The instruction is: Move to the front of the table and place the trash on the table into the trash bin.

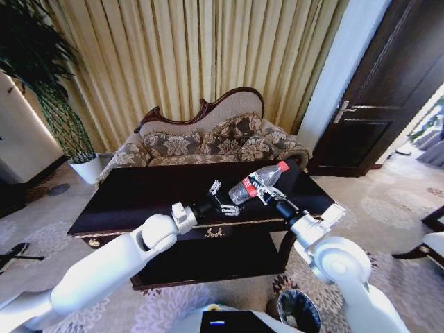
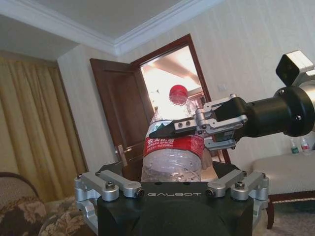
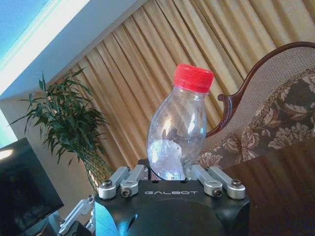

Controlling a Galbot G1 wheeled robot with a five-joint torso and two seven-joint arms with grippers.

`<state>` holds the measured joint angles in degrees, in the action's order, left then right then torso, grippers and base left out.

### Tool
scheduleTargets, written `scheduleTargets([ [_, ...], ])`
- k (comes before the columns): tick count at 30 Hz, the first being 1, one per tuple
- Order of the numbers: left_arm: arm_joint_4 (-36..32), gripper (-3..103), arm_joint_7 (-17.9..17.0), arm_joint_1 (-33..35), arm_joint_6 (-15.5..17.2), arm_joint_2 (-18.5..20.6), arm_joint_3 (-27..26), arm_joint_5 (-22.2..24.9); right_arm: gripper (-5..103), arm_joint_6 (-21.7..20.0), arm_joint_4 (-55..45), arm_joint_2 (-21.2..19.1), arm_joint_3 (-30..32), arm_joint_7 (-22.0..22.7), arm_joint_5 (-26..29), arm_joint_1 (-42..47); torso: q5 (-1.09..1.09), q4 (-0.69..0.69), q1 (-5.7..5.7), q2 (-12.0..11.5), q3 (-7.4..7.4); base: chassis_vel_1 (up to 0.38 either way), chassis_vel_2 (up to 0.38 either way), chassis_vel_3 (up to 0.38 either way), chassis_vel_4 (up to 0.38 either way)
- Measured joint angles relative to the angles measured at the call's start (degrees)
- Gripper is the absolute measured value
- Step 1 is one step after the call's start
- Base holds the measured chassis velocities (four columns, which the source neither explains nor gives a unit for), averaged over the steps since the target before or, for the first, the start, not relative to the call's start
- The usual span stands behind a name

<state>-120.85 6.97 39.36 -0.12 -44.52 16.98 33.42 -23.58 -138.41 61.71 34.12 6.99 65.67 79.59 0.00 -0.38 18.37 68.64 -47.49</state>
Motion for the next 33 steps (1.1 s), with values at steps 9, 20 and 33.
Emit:
scheduleTargets([
  [9, -3.9, 100, -2.9, 8.2, 2.7, 0.8, -10.6, 4.0, 28, 2.2, 2.8, 0.3, 1.3, -0.1, -1.9, -0.5, 0.0, 0.01, 0.0, 0.0, 0.0, 0.0, 0.0, 0.0, 0.0],
  [20, -9.2, 100, -14.6, 21.2, 8.9, 1.0, -26.8, 7.9, 28, 3.8, 11.3, 0.9, 2.9, -0.1, -4.6, -5.7, 0.0, 0.01, 0.0, 0.0, 0.0, 0.0, 0.0, 0.0, 0.0],
  [33, -6.4, 100, -27.1, 34.6, 18.8, -0.8, -54.8, 6.6, 28, 9.4, 21.3, -0.3, 2.9, -0.2, -25.1, -8.2, -0.01, 0.0, 0.0, 0.0, 0.0, 0.0, 0.0, 0.0, 0.0],
])
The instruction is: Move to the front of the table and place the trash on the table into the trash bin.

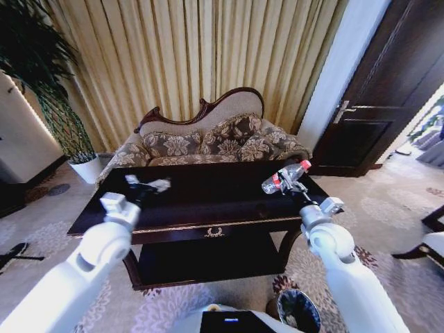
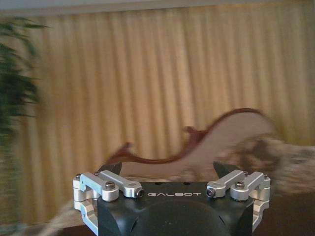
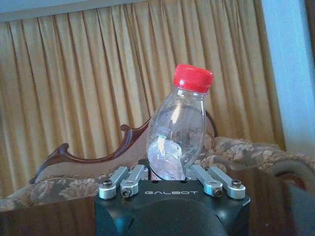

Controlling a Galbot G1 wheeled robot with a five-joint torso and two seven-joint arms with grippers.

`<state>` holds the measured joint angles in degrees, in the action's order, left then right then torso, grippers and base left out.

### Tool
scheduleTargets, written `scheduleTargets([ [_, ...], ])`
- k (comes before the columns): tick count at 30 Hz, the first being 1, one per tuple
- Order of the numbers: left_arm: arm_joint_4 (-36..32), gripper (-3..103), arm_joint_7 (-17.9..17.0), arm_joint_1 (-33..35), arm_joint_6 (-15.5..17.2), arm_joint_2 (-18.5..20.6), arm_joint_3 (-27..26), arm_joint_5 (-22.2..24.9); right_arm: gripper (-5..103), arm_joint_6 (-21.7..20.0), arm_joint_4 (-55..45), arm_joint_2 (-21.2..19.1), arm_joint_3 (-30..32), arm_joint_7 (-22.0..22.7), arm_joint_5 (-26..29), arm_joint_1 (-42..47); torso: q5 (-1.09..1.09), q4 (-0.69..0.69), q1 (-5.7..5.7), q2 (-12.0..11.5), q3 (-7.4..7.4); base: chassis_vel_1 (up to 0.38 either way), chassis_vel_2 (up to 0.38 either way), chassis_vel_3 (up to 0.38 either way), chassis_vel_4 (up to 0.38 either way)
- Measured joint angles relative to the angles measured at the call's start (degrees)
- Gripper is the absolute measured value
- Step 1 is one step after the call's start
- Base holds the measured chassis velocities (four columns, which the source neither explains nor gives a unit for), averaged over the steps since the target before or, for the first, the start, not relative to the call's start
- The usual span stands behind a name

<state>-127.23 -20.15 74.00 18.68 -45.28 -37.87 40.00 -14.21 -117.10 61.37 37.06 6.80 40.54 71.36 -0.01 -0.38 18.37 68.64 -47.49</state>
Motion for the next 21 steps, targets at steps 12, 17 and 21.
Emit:
scheduleTargets([
  [12, 2.7, 100, 6.6, 6.6, -0.7, -2.0, -14.5, -0.8, 28, 0.7, -0.6, -2.8, 1.8, 0.0, 0.1, -0.6, 0.0, 0.01, 0.0, 0.0, 0.0, 0.0, 0.0, 0.0, 0.0],
  [17, 4.2, 100, 9.8, 8.7, -2.4, -2.3, -17.6, -2.7, 28, 1.1, -0.9, -3.5, 3.2, 0.0, 0.2, 0.7, 0.0, -0.01, 0.0, 0.0, 0.01, 0.0, 0.0, 0.0, 0.0],
  [21, 4.5, 100, 12.7, 11.0, -4.3, -2.0, -20.1, -3.6, 28, 1.4, -1.3, -4.0, 4.2, 0.0, 0.5, 1.8, 0.01, 0.0, 0.0, 0.0, 0.0, 0.0, 0.0, 0.0, 0.0],
])
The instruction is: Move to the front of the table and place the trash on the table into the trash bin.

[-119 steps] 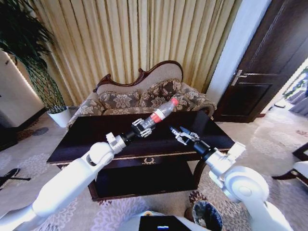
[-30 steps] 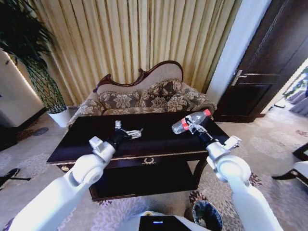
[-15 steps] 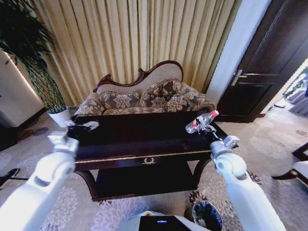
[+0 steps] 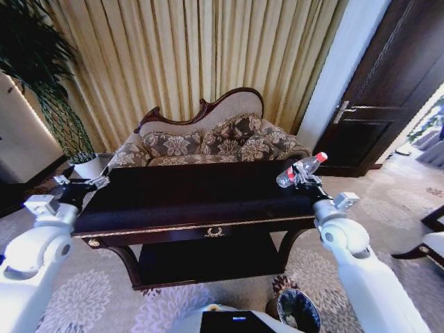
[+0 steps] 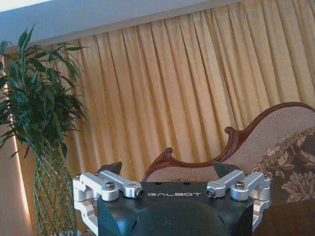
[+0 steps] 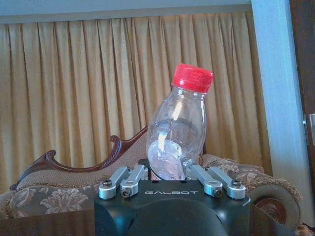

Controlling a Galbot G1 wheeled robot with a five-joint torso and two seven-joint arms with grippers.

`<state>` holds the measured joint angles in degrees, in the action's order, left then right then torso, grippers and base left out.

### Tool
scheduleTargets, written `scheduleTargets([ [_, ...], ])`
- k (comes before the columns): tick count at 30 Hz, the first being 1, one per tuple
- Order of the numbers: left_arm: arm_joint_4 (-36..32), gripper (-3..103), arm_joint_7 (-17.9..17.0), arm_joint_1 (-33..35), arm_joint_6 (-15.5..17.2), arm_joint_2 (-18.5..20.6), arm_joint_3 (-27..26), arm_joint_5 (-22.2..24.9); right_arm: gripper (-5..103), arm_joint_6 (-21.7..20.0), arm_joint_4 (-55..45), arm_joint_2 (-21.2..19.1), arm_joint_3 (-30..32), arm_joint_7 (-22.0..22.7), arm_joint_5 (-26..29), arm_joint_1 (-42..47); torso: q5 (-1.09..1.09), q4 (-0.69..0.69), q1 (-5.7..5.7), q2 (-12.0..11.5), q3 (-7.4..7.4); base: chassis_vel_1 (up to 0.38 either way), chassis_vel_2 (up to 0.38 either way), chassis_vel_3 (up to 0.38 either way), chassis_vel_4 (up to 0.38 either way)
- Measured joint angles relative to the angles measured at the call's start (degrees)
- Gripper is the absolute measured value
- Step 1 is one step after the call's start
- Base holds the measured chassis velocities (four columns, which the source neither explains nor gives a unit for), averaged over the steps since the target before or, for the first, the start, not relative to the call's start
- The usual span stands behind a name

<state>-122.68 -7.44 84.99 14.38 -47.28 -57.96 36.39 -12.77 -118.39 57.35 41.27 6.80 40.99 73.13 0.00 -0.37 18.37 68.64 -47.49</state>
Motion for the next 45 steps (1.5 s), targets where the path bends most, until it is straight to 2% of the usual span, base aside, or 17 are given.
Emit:
scheduleTargets([
  [14, -0.9, 100, 0.0, 1.7, -0.6, 0.7, -0.7, 0.1, 28, 1.1, -0.7, -0.4, 1.1, 0.0, 0.2, 1.8, 0.0, 0.0, 0.01, 0.0, 0.0, 0.05, -0.05, -0.05, 0.044],
  [45, -1.8, 100, 0.0, 2.7, -0.8, 0.8, 0.2, 0.4, 28, 1.6, -1.0, 0.5, 1.4, 0.0, 0.2, 2.6, 0.0, 0.0, 0.01, 0.0, 0.0, 0.161, -0.159, -0.162, 0.167],
])
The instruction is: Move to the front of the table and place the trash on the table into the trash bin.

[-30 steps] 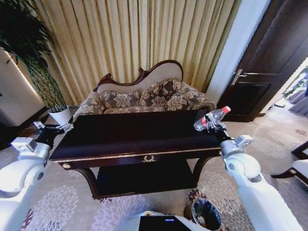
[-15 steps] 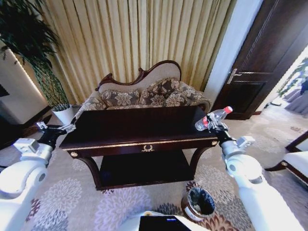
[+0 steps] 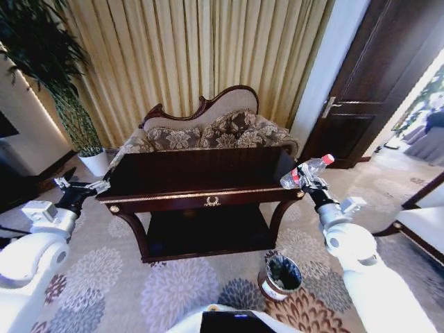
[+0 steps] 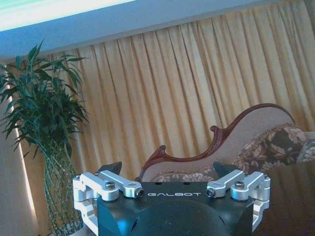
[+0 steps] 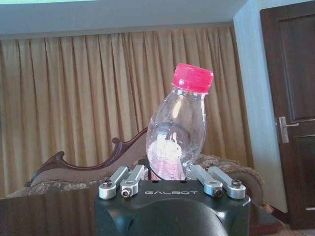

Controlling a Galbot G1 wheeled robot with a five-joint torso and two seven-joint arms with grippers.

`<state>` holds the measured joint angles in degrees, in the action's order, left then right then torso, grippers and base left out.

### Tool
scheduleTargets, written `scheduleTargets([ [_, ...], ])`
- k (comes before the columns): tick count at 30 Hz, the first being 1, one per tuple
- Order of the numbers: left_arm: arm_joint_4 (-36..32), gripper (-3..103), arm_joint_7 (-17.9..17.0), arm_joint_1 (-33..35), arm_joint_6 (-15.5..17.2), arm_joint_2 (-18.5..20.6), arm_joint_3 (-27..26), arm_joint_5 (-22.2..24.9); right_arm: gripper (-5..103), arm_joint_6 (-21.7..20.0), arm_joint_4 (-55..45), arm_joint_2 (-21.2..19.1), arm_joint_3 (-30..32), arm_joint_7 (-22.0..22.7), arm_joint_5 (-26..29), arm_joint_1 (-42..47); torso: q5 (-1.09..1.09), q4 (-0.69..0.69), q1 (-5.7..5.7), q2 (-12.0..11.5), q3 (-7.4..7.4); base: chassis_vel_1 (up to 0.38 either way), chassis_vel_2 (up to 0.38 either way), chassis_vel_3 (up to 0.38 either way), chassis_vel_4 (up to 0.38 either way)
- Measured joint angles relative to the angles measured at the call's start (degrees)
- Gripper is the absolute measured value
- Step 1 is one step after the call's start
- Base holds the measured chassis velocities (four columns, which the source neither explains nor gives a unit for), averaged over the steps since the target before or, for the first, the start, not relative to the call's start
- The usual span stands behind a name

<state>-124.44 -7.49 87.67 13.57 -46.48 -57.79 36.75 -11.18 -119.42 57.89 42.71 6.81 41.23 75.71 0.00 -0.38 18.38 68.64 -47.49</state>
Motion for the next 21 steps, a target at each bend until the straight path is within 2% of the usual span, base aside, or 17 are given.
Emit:
scheduleTargets([
  [21, -0.4, 100, 0.2, -0.3, -0.1, -0.2, 1.2, -0.2, 28, 1.0, 0.8, 1.0, 0.0, 0.0, -0.2, 0.3, -0.01, 0.01, -0.01, 0.0, 0.0, 0.251, -0.261, -0.248, 0.257],
])
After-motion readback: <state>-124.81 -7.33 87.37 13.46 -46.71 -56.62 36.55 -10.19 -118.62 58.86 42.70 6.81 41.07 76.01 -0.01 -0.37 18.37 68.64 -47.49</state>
